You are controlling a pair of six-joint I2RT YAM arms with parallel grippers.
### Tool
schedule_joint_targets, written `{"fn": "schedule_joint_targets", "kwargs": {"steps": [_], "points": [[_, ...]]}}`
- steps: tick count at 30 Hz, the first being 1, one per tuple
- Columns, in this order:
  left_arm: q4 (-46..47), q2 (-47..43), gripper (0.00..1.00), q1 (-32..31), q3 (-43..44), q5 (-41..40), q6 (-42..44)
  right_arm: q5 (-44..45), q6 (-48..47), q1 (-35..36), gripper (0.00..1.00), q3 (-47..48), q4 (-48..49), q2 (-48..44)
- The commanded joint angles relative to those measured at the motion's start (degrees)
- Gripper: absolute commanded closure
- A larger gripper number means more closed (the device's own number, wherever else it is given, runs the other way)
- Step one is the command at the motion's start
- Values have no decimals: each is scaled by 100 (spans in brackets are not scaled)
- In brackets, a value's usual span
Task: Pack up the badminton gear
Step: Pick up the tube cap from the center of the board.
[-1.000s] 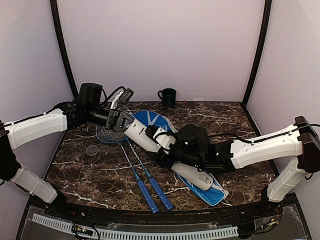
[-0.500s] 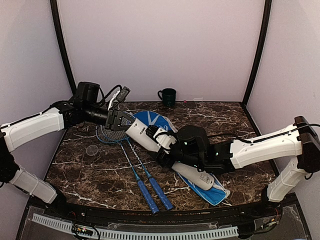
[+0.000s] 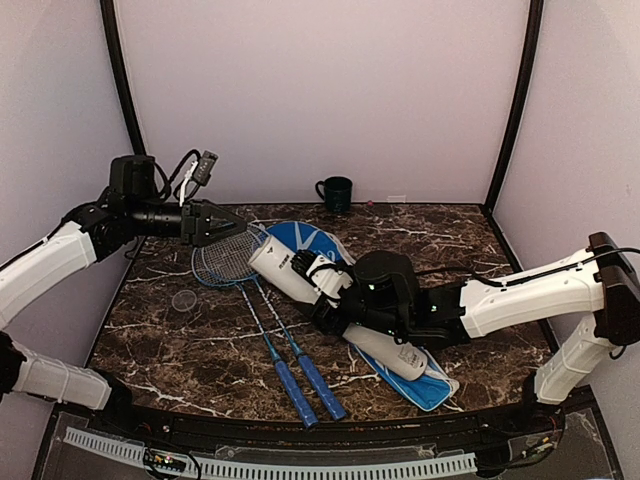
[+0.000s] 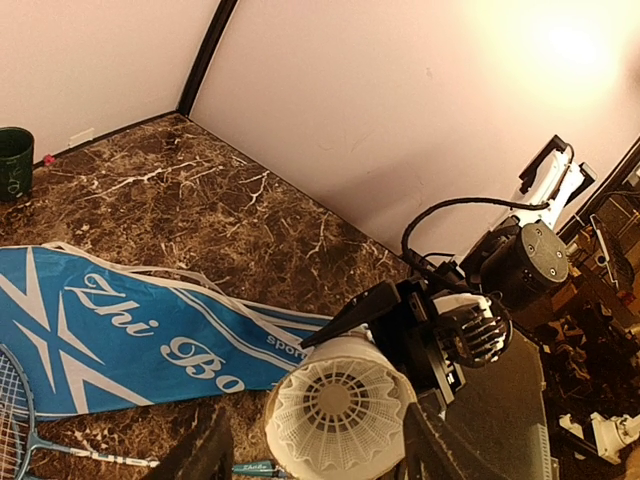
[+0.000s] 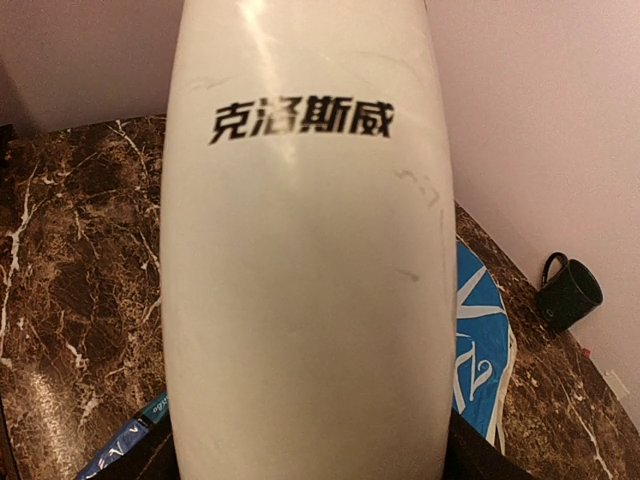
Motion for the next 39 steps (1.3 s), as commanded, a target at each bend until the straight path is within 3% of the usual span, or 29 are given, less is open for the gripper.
{"fn": "schedule_joint_targets", "kwargs": {"steps": [1,9,15,19,23,31,39], "points": [[-22,-356,38,119,-150,-294,180,-64,231,60,30,-27,590,20],[607,-1005,29,224,-511,-1150,-24,-39,249,62,30,-49,597,-4],[774,-1518,25,523,-800,-2311,-223,-5,266,62,30,-103,618,-42],[390,-1682,22,1001,-987,-3294,-540,-7,279,62,30,-134,652,-41],[-228,-1516,23,1628,-1176,-3618,-881,2,276,62,30,-139,669,-57],[-1481,-878,37,2103,-1525,-5028,-1106,18,283,56,30,-197,706,-111],[-1698,-404,58,2427,-1916,-5101,-1250,21,266,60,30,-214,754,-125]]}}
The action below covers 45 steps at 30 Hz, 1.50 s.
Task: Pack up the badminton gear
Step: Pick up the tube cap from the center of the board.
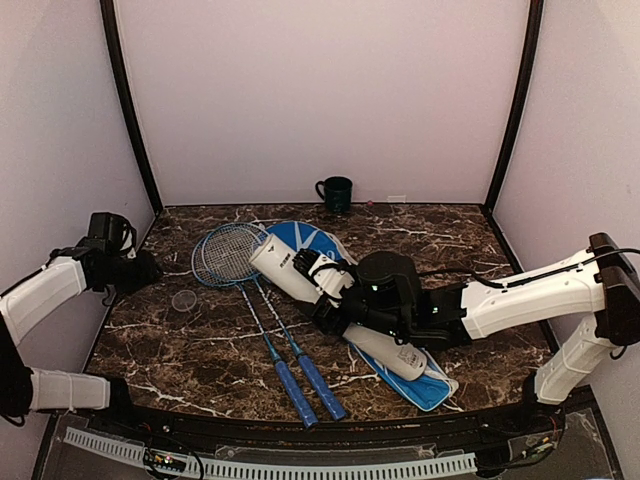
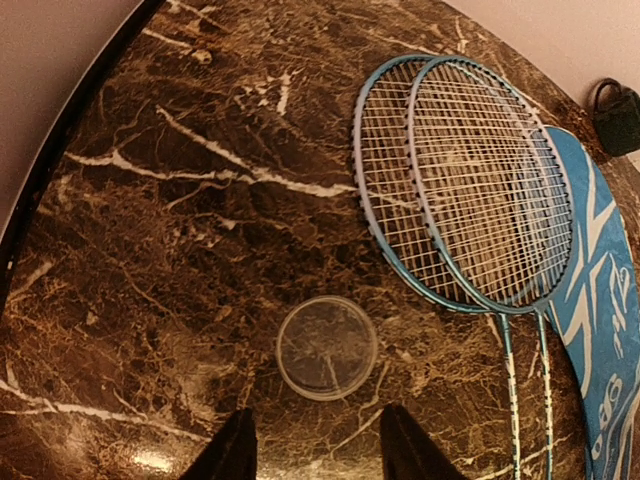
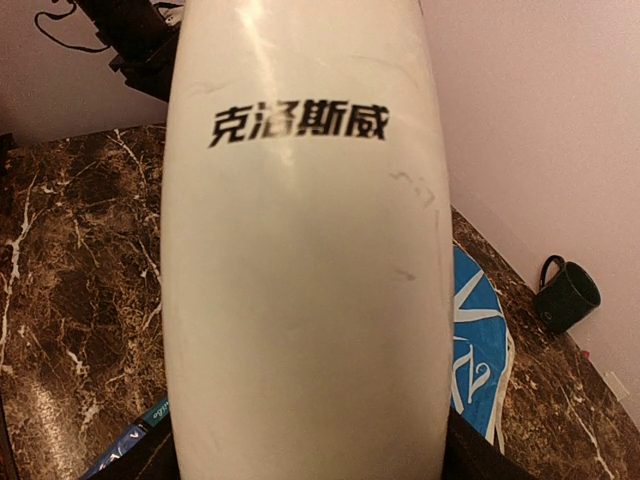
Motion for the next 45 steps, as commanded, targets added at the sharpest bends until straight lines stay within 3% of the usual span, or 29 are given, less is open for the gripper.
{"fn": "schedule_joint_targets", "kwargs": {"steps": [1,5,12,20,33,45], "points": [[-363,339,62,99,-9,-246,50,-9,253,62,30,-121,577,-86],[-252,629,76,47,-32,-81,529,-39,253,60,30,-132,626,-62],[-406,1565,73,-1050,425,-403,938,-77,245,62,30,-70,651,15],[-596,2788,72,-1176,1198,-466,1179,-12,294,61,30,-163,680,-114],[-571,3167,73,-1343,1312,-507,1343,41,288,60,30,-210,727,-90],[-574,3254,85,-1364,1313,-581,1387,29,321,55,30,-197,726,-68]]}}
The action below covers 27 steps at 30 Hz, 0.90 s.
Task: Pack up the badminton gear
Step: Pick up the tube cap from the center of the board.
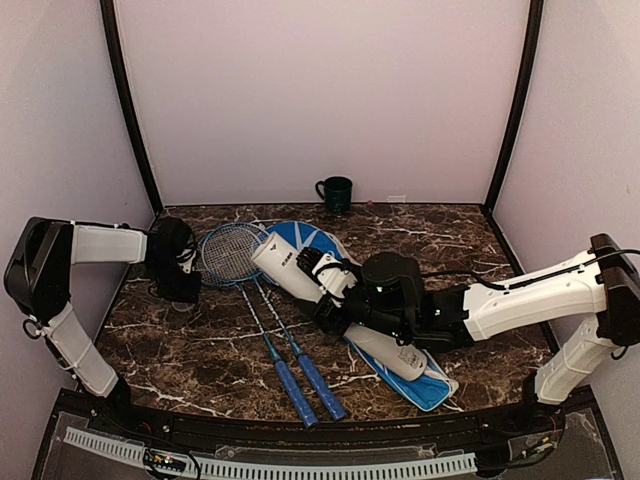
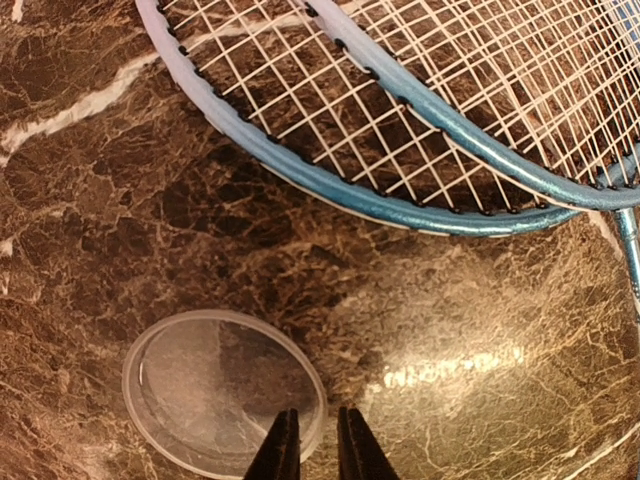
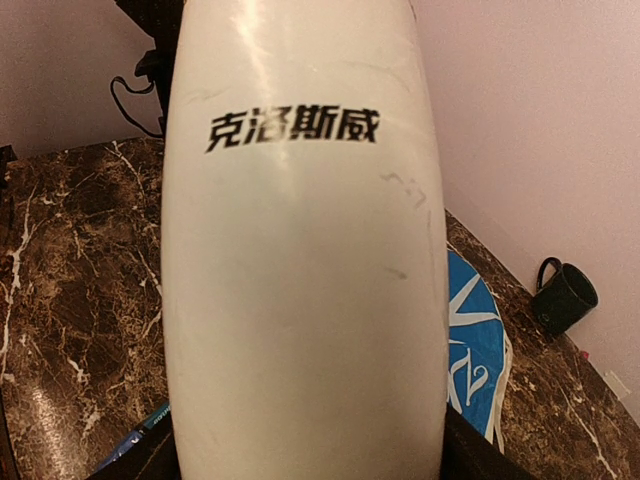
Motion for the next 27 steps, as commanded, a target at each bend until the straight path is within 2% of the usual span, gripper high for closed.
{"fn": "schedule_joint_targets", "kwargs": {"steps": [1,21,27], "points": [[-172,38,86,-30,87,-43,70,0,288,58,30,-63,495,-9],[-235,161,97,-73,116,25,108,-6,314,60,30,-78,500,-22],[-199,-183,100,-79,110,-6,96,6,323,63,30,-101,517,-42]]}}
